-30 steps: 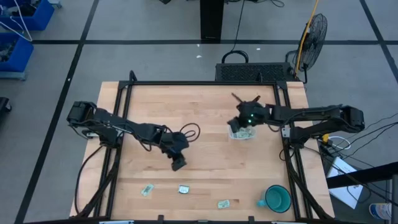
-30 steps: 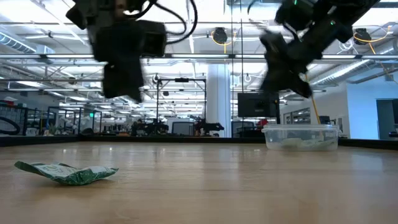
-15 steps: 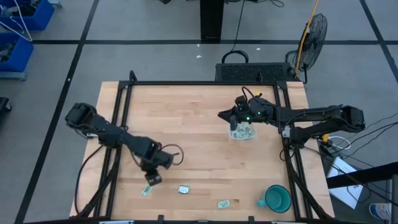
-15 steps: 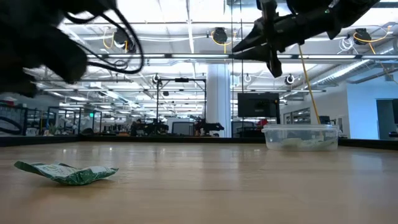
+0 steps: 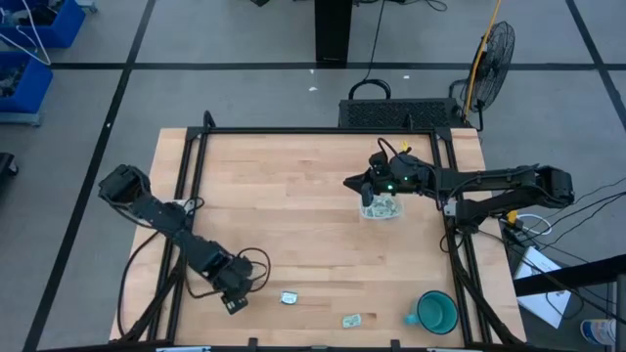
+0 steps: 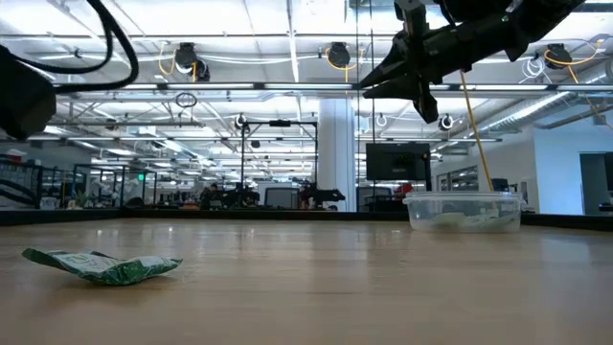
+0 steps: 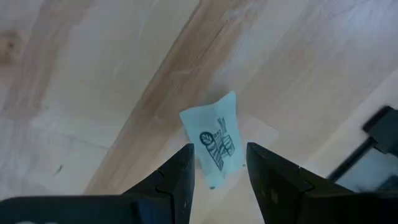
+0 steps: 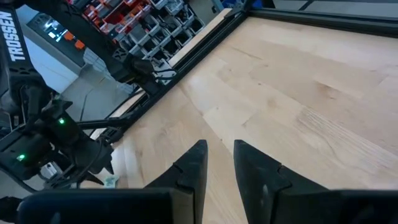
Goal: Pick and place Stevia / Truvia into bins
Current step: Put the green stevia packet into the transparent bin
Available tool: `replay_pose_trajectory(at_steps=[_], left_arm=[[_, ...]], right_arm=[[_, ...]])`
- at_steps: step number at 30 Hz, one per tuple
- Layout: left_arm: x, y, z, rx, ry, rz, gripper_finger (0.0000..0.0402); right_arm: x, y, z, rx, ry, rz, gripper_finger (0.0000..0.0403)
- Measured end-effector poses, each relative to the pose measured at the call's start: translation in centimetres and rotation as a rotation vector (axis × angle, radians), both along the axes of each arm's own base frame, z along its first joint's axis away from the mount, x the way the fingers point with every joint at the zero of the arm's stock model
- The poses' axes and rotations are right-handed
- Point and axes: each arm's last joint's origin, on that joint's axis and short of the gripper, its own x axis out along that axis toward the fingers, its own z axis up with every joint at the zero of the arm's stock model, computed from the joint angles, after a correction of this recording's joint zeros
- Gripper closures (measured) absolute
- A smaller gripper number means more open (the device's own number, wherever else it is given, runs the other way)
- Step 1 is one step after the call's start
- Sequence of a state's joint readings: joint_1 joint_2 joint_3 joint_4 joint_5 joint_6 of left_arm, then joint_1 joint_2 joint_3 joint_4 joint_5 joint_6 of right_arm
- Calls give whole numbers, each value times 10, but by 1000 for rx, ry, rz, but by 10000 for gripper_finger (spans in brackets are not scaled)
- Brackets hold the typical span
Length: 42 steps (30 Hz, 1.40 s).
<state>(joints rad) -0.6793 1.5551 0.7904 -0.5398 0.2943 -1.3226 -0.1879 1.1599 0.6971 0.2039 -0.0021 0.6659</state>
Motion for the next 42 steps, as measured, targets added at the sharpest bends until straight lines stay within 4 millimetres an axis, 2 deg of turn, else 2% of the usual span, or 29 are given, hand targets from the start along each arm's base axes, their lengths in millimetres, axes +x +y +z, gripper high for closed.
replay_pose_trajectory(at_steps=[8,14,17,22,24,29,33,37,42], left_arm=[[-14,-3,-11,41,-3,-39,250],[-17,-2,-17,22,-29,-41,258],[-18,-1,-19,28,-41,-54,289],[-21,1,-22,49,-27,-57,380],[-20,2,-22,45,-24,-53,392],[-6,6,-7,1,-102,-54,397],[10,22,13,48,-253,15,395],[28,46,29,115,-374,73,397],[50,78,38,180,-446,118,398]], right_arm=[[0,0,0,2,-1,-1,328],[0,0,0,16,-4,-6,328],[0,0,0,26,-6,-10,328],[0,0,0,27,-6,-10,328],[0,0,0,26,-6,-10,328],[1,2,0,63,-17,-16,328],[7,11,-7,123,2,15,328],[25,26,-22,204,-4,88,328],[56,46,-46,262,-114,154,327]])
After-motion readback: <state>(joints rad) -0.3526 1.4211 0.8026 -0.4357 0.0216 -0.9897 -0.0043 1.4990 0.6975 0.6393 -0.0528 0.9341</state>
